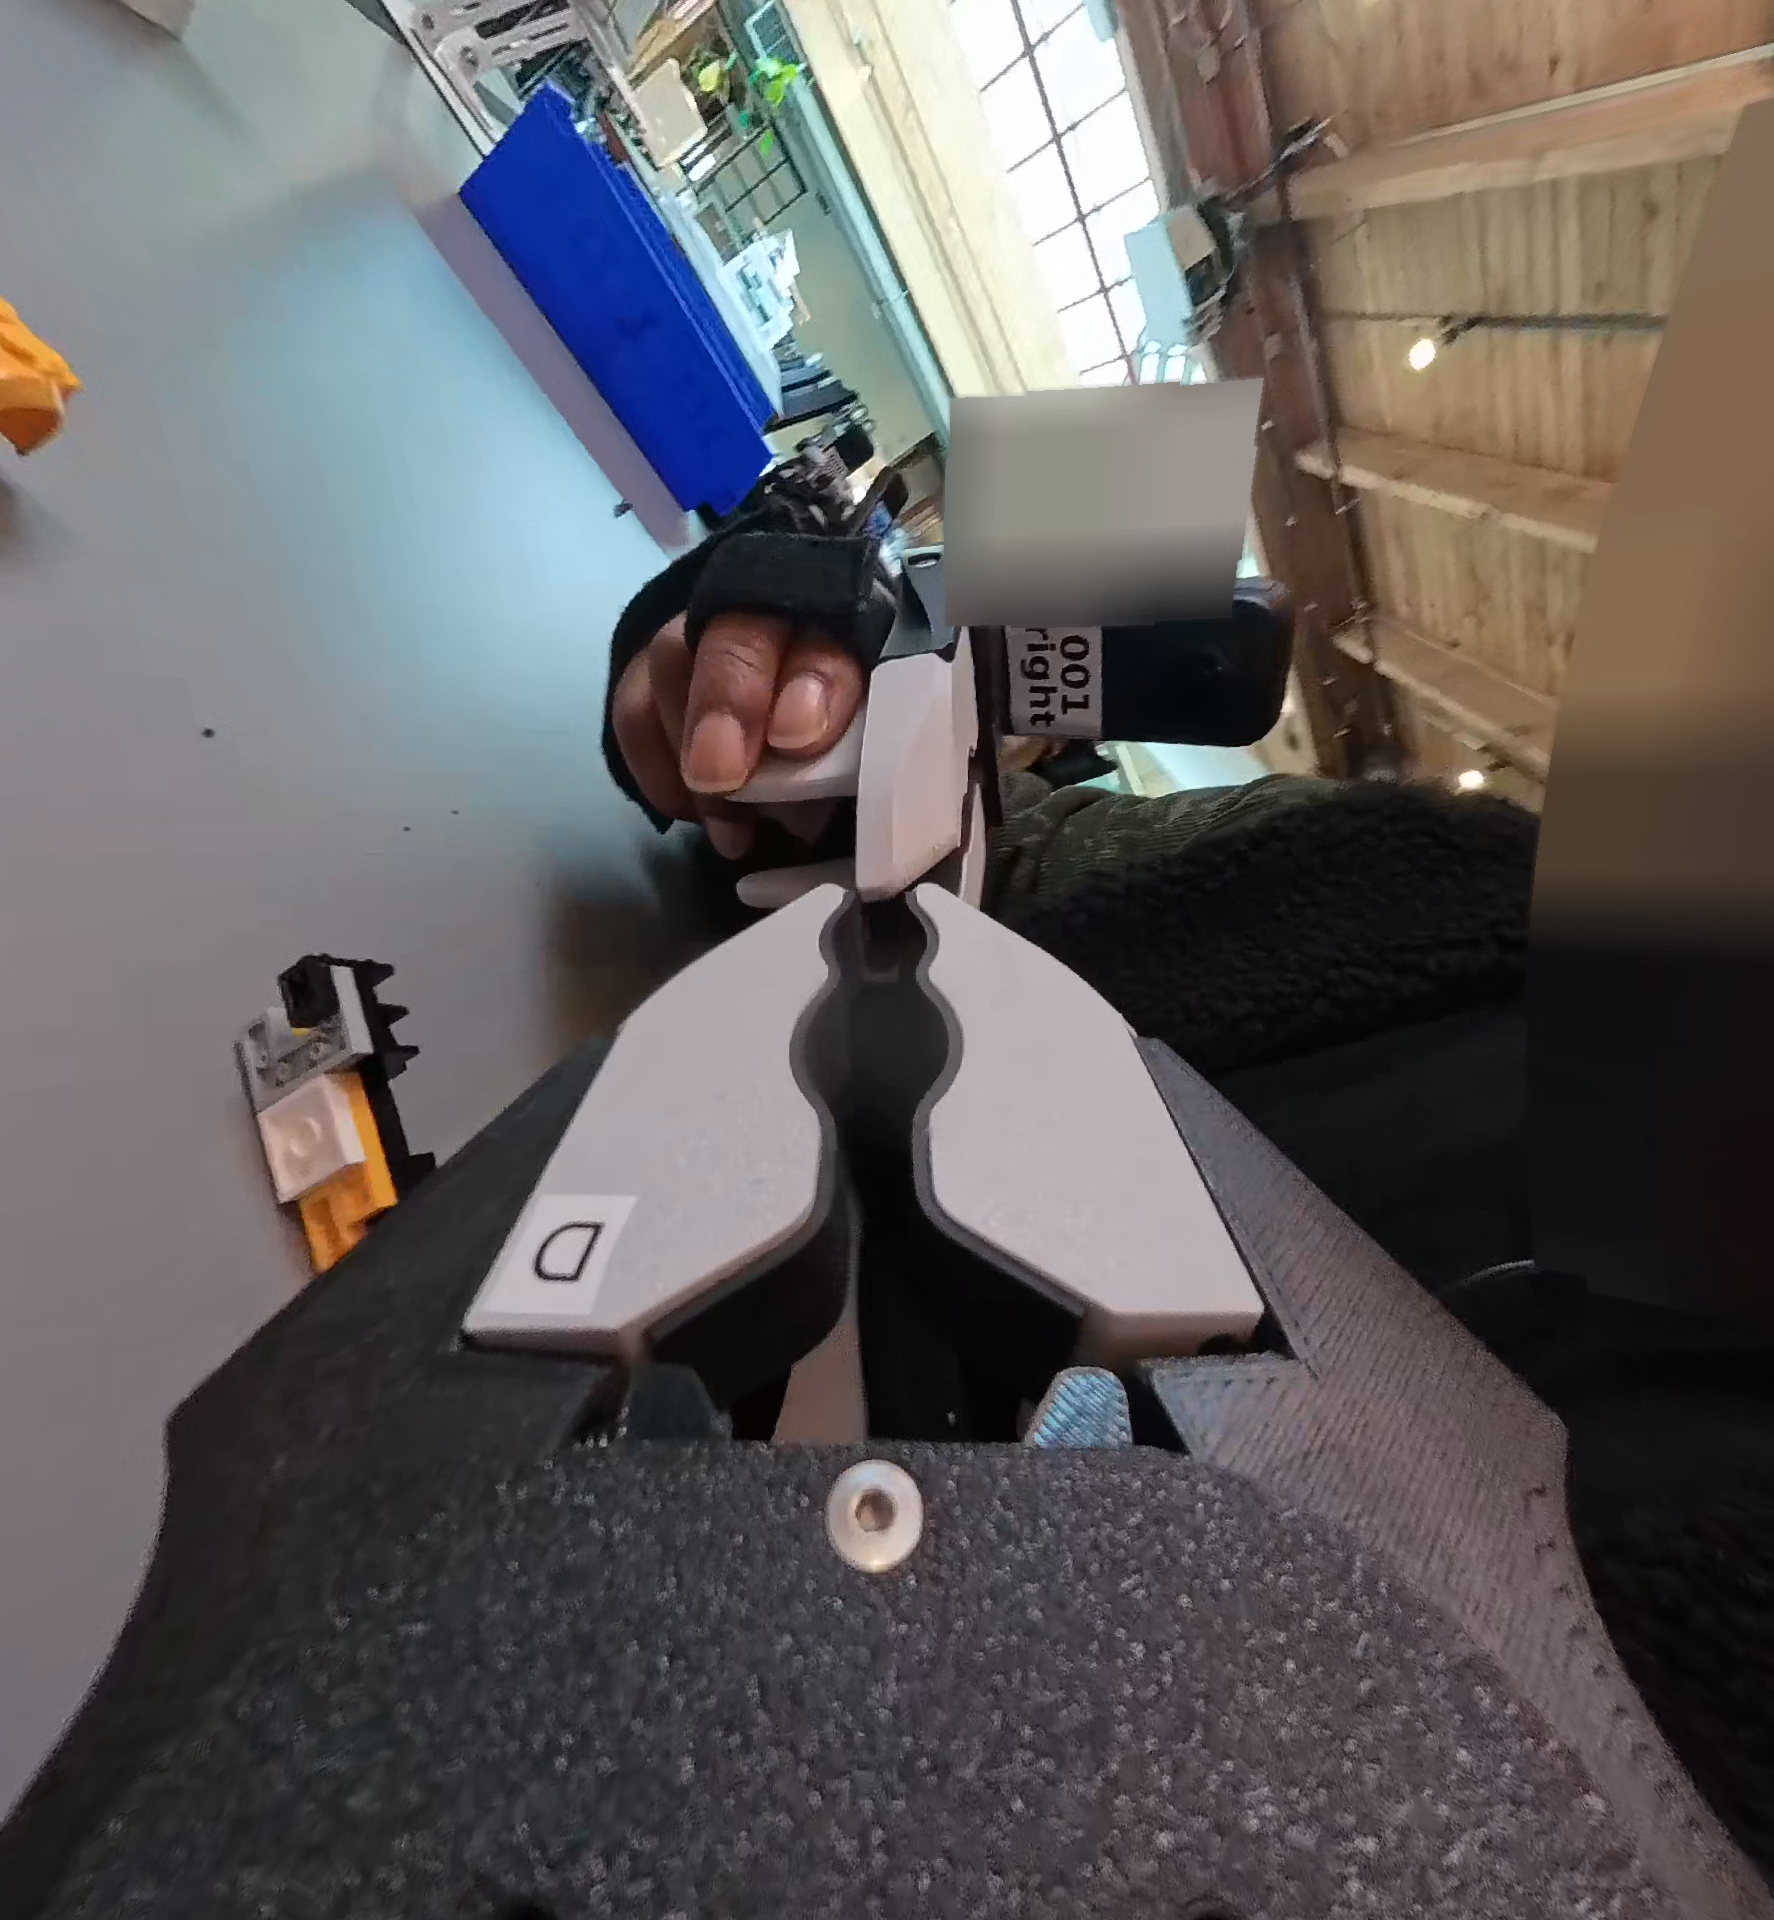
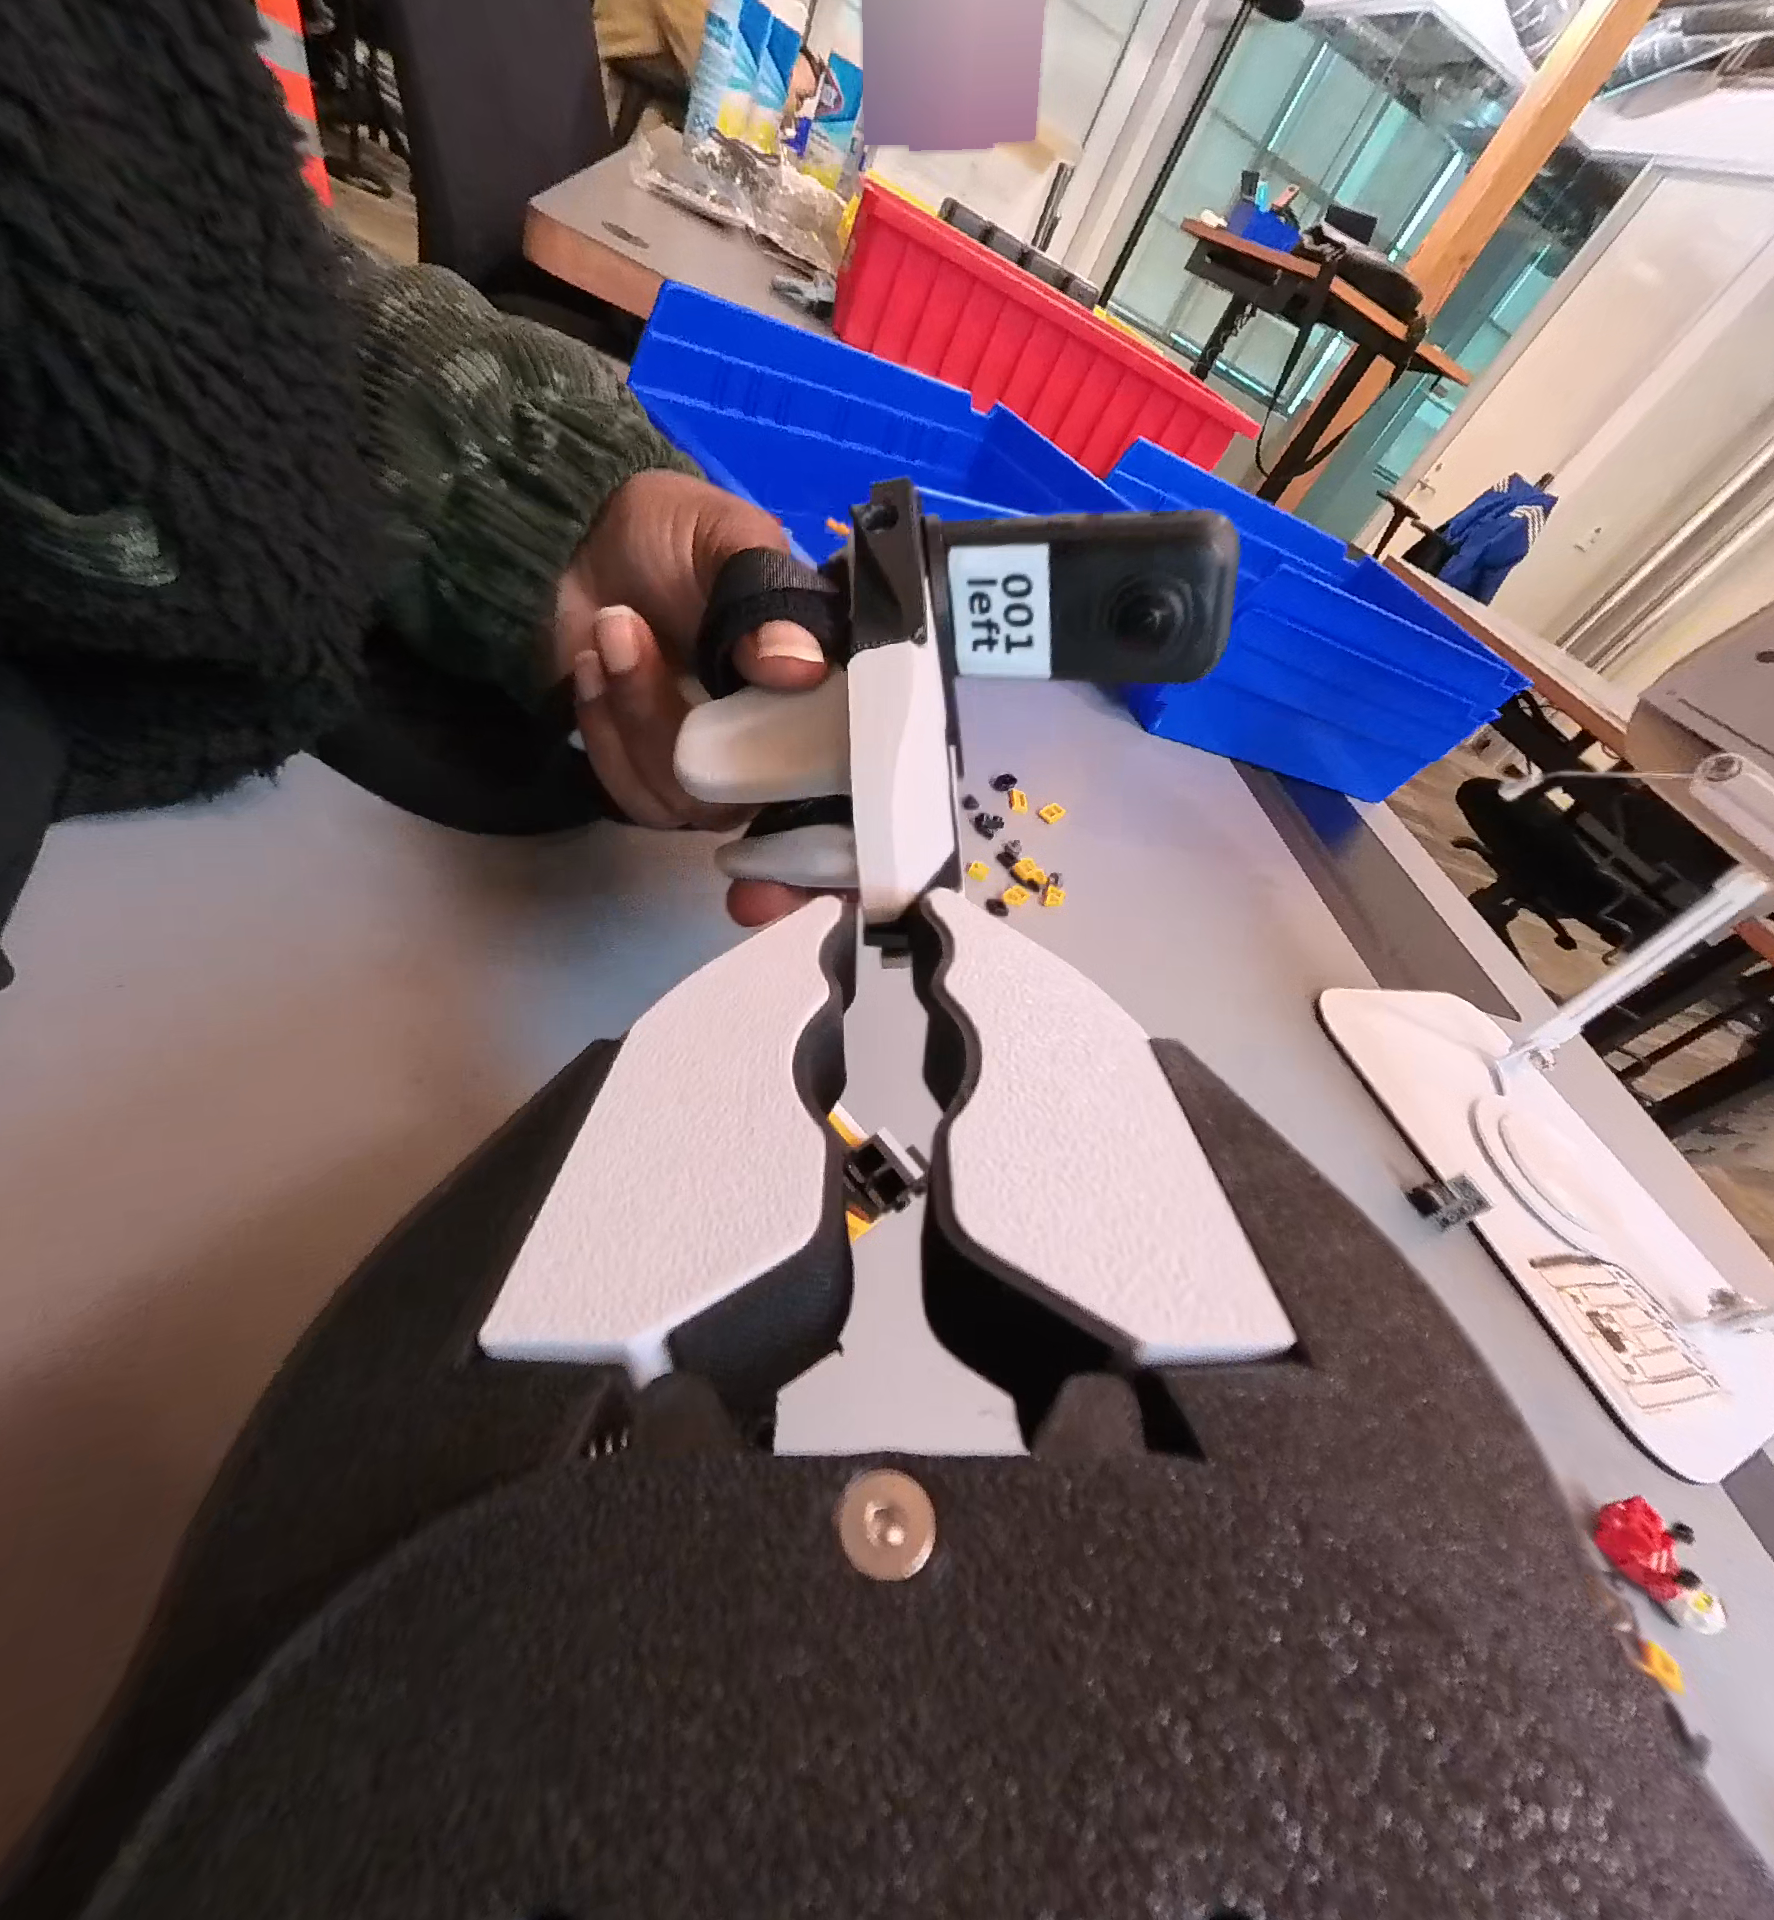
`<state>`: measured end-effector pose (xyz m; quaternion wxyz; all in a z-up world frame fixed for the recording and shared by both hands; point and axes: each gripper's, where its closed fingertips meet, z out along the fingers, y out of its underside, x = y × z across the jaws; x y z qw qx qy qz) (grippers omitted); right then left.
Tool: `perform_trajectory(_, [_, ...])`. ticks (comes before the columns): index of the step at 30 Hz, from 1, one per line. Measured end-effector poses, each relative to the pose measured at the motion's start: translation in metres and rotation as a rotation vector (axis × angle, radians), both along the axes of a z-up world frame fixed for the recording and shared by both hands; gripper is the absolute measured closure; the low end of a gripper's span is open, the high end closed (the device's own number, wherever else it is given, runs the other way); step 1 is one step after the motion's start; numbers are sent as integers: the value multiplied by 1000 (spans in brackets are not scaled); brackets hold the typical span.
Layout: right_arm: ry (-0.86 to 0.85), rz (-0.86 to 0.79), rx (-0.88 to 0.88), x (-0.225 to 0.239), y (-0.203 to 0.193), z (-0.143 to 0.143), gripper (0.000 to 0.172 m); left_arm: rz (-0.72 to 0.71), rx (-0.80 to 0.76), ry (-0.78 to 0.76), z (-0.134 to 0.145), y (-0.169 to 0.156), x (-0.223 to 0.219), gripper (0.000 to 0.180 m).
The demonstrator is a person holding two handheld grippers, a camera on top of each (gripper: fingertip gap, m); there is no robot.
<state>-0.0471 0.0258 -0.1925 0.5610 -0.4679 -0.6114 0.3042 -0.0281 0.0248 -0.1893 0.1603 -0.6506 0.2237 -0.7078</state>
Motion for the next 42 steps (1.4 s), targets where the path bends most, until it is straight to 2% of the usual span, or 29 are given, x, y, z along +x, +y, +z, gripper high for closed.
perform_trajectory(4, [14,-57,23,9,10,12,158,73,167,100,10,7,-19,176])
perform_trajectory(6, [29,-106,10,21,21,22,153,163,292,126,29,14,-39,176])
perform_trajectory(9, [27,-205,23,39,39,31,151,353,498,287,40,33,-75,176])
perform_trajectory(11, [-2,-282,37,51,51,31,150,565,651,573,23,65,-114,176])
perform_trajectory(13, [-28,-375,44,67,65,33,150,676,723,861,2,85,-149,176])
perform_trajectory(16, [-52,-518,-2,99,85,32,149,656,675,1154,-41,94,-174,176])
perform_trajectory(18, [-61,-619,-47,126,95,30,147,611,612,1233,-64,95,-178,173])
perform_trajectory(20, [-74,-716,-83,155,100,26,144,563,551,1314,-87,97,-187,156])
perform_trajectory(23, [-80,-837,-131,198,101,19,144,505,473,1309,-107,93,-187,137])
perform_trajectory(27, [-59,-934,-193,241,93,12,144,469,408,1236,-111,89,-182,119])
perform_trajectory(34, [11,-1027,-273,284,86,13,144,412,483,1233,-113,86,-176,88])
perform_trajectory(38, [-43,-1176,-249,327,87,14,144,487,692,1244,-88,98,-173,95])
perform_trajectory(40, [-49,-1276,-264,358,86,16,144,554,781,1194,-68,101,-168,110])
perform_trajectory(42, [-34,-1362,-337,388,81,12,142,630,836,1141,-49,103,-166,132])
